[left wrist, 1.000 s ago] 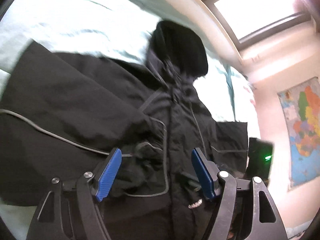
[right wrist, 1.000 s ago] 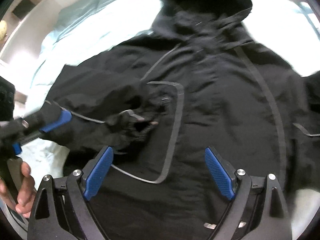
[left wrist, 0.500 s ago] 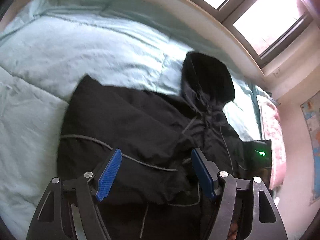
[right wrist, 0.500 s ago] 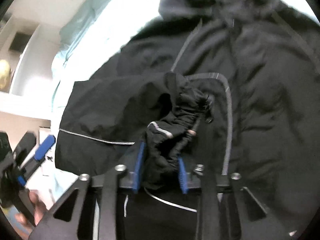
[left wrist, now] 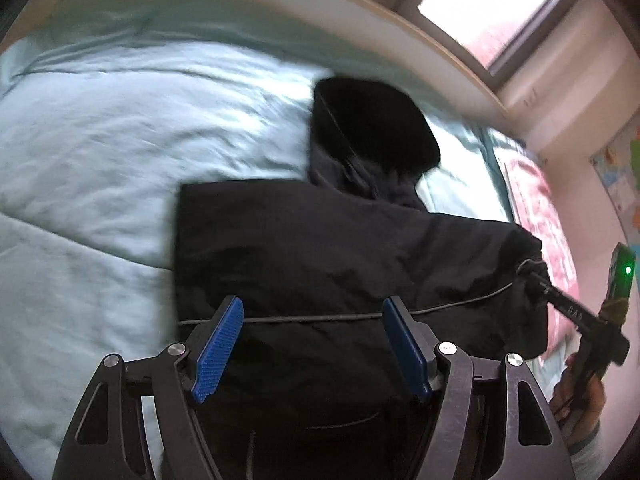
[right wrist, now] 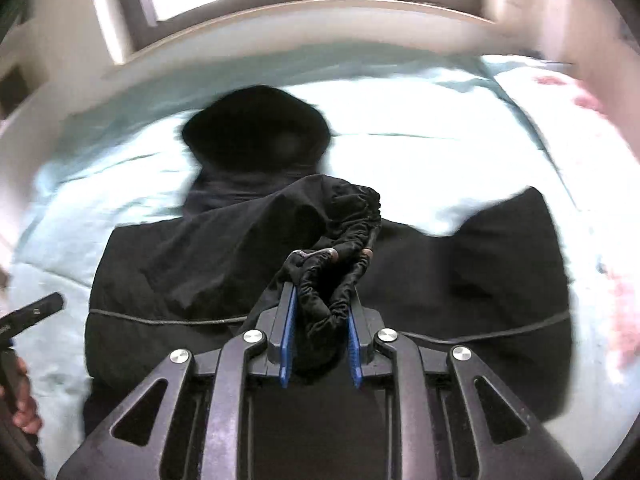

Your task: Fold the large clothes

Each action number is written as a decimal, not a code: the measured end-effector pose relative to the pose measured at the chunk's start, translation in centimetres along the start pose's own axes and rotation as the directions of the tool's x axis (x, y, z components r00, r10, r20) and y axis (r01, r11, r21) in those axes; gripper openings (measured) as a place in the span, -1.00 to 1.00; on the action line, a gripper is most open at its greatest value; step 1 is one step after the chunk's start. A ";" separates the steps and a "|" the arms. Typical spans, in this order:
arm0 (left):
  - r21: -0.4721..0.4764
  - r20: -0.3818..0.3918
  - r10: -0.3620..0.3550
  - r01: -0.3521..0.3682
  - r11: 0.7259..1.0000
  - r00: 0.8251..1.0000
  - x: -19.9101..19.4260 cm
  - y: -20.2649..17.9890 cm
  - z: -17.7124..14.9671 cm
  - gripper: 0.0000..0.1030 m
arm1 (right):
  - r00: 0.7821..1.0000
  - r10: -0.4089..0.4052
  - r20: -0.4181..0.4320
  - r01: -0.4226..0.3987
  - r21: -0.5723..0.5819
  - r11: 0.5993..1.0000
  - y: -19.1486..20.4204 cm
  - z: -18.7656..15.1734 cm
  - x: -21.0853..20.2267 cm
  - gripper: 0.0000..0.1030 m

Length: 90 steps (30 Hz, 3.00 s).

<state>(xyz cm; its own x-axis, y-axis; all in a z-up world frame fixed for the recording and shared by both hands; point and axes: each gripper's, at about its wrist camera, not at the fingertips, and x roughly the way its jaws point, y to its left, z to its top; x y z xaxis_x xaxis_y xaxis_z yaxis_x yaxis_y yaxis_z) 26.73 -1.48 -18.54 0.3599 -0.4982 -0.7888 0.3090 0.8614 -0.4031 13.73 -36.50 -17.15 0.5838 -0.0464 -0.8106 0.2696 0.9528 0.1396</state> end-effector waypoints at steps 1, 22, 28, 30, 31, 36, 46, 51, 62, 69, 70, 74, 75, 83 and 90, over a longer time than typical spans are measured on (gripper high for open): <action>0.011 -0.027 -0.001 0.001 1.000 1.000 1.2 -0.4 -0.2 0.43 | 0.999 -0.014 -0.029 0.015 0.028 0.999 -1.5 -0.4 0.7 -0.51; 0.103 -0.114 0.145 -0.134 0.986 0.983 8.1 -1.6 1.1 0.43 | 0.993 0.046 -0.107 -0.045 0.012 0.999 -0.9 -1.2 4.6 0.39; 0.043 -0.152 0.197 -0.193 0.980 0.968 11.5 1.1 2.5 0.42 | 0.973 0.101 -0.206 -0.124 -0.098 0.987 8.2 -0.6 11.0 0.39; 0.074 -0.155 0.255 -0.247 0.966 0.954 12.5 1.4 2.4 0.42 | 0.961 0.034 -0.273 -0.076 -0.145 0.987 8.8 -1.7 14.4 0.38; 0.088 -0.164 0.267 -0.255 0.963 0.950 13.0 1.6 2.2 0.42 | 0.948 -0.025 -0.317 -0.033 -0.179 0.983 9.2 -2.6 16.7 0.38; 0.112 -0.175 0.285 -0.268 0.957 0.942 13.3 1.6 2.0 0.42 | 0.950 -0.005 -0.314 -0.051 -0.172 0.984 8.5 -3.3 17.8 0.46; 0.154 -0.133 0.129 -0.108 0.982 0.983 6.6 -2.8 -0.7 0.43 | 0.973 0.008 -0.229 -0.047 -0.164 0.985 3.9 -5.0 9.0 0.35; 0.228 -0.230 0.306 -0.254 0.940 0.924 12.3 -1.7 -4.5 0.44 | 0.935 0.027 -0.354 -0.050 -0.054 0.997 0.2 -9.2 13.3 0.38; 0.290 -0.210 0.235 -0.169 0.942 0.949 5.9 -7.9 -6.5 0.47 | 0.943 0.192 -0.271 -0.189 0.038 0.981 -0.2 -8.1 3.3 0.37; 0.358 -0.233 0.168 -0.076 0.931 0.958 5.1 -15.7 -8.5 0.47 | 0.975 0.185 -0.126 -0.170 0.116 0.978 -7.5 -8.6 -5.8 0.37; 0.370 -0.234 0.156 -0.061 0.927 0.960 4.7 -16.6 -8.5 0.47 | 0.980 0.164 -0.111 -0.148 0.139 0.979 -9.3 -8.4 -6.6 0.37; 0.418 -0.241 0.109 0.002 0.908 0.965 5.7 -21.6 -9.5 0.47 | 0.990 0.114 -0.082 -0.091 0.246 0.965 -16.4 -8.0 -7.1 0.37; 0.425 -0.245 0.094 0.020 0.905 0.965 6.2 -22.6 -9.7 0.47 | 0.991 0.107 -0.081 -0.079 0.287 0.955 -18.6 -7.8 -6.9 0.37; 0.532 -0.221 0.163 -0.022 0.847 0.962 12.4 -29.8 -9.5 0.47 | 0.994 0.081 -0.069 -0.038 0.486 0.873 -31.5 -5.2 -1.8 0.38; 0.612 -0.266 0.243 -0.031 0.790 0.933 19.4 -30.2 -9.3 0.47 | 0.988 0.110 -0.110 -0.032 0.549 0.835 -35.7 -2.9 8.7 0.38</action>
<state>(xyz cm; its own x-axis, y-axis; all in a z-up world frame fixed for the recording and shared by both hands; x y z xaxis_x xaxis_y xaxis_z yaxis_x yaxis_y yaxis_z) 16.23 -36.21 -25.97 0.1766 -0.2293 -0.9572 0.7718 0.6358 -0.0099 6.98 -70.07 -30.87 0.5224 0.0917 -0.8477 0.6267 0.6328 0.4547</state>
